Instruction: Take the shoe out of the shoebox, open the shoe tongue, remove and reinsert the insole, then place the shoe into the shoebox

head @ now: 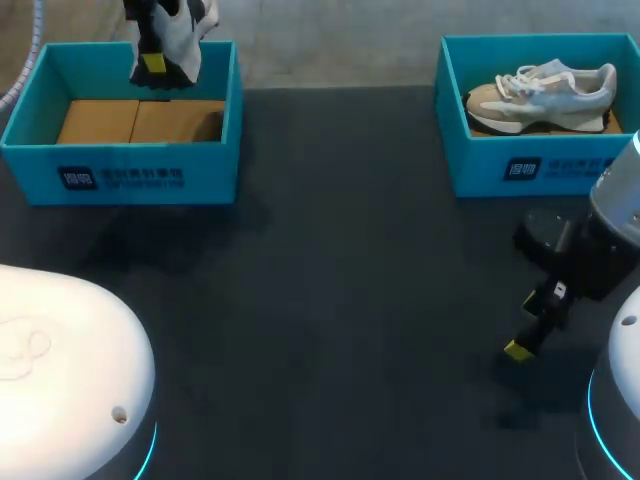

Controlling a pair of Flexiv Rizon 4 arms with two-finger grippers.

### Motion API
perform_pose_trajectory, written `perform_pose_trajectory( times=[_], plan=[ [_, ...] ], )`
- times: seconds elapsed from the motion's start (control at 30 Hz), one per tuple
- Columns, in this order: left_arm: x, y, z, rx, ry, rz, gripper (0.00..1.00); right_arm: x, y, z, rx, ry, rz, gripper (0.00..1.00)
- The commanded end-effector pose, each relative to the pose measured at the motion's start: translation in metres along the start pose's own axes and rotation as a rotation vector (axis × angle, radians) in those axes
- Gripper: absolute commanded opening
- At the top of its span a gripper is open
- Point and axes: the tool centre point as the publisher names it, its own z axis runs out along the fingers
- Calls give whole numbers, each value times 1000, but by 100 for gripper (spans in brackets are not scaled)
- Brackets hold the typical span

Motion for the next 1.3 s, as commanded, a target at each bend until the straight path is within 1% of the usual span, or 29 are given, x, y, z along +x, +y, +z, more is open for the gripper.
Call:
perform_pose_trajectory(
  times=[0.03,0.37,0.4,0.47,0.57,0.63,0.67,0.73,0.77,0.9,1.03,1.07,1.13,1.23,1.3],
  plan=[
    [-1,-2,-2,-5,1,1,0,1,-1,1,-1,-2,-1,100],
    [-1,-2,-2,-5,1,1,0,1,-1,1,-1,-2,-1,100],
    [-2,0,-5,-6,-3,26,0,1,-1,1,-1,-2,-1,100],
    [-8,5,-13,-4,-43,12,0,1,-1,1,-1,-2,-1,100],
    [-19,18,-24,11,-86,-32,0,1,-1,1,-1,-2,-1,100],
    [-26,28,-30,19,-69,-39,0,1,-1,1,-1,-2,-1,100],
    [-32,34,-31,21,-83,-72,0,1,-1,1,-1,-2,-1,100],
    [-43,46,-34,21,-62,-73,0,1,-1,1,-1,-2,-1,100],
    [-51,52,-34,12,-82,-114,0,1,-1,1,-1,-2,-1,100],
    [-73,76,-30,-31,-87,-83,0,1,-1,1,-1,-2,-1,100],
    [-95,97,-21,-22,-67,-88,0,1,-1,1,-1,-2,-1,100],
    [-98,101,-19,-3,-73,-81,0,1,-1,1,-1,-2,-1,100],
    [-102,107,-12,-20,-91,-86,0,1,-1,1,-1,-2,-1,100],
    [-110,116,-6,-20,-90,-98,0,1,-1,1,-1,-2,-1,100],
    [-113,123,-4,-2,-78,-81,0,1,-1,1,-1,-2,-1,100]
  ],
)
